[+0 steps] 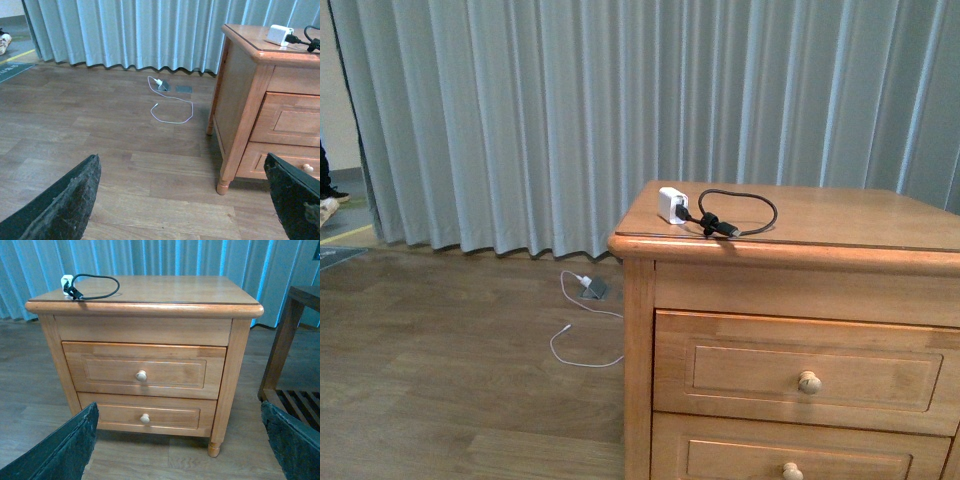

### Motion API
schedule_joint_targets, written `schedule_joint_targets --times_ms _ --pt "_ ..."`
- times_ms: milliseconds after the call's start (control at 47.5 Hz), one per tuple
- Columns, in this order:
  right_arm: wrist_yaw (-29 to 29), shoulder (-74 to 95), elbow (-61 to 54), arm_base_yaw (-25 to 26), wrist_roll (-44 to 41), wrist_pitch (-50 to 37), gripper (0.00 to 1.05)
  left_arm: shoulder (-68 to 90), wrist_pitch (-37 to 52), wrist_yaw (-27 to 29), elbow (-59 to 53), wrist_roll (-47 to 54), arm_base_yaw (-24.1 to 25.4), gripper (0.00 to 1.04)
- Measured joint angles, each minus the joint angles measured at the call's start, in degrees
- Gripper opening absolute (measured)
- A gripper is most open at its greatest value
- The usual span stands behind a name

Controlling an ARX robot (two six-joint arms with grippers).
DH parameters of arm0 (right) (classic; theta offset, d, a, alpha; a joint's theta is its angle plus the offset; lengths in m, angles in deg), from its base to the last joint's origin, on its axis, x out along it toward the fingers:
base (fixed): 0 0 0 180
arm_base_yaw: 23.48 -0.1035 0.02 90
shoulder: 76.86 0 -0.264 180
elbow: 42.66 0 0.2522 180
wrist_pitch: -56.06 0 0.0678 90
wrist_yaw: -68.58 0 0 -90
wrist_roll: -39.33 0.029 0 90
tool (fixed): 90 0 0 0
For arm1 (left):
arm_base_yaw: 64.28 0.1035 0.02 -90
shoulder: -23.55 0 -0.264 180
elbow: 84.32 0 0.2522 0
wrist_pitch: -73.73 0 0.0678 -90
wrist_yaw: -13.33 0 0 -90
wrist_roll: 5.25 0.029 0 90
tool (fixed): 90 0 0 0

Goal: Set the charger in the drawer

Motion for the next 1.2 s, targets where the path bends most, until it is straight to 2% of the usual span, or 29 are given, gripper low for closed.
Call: schedule_joint_targets --times_ms 1200 --pt "-0.02 -0.02 0.00 0.00 0.00 0.00 0.97 0.00 0.00 0.00 0.00 0.00 0.00 0.99"
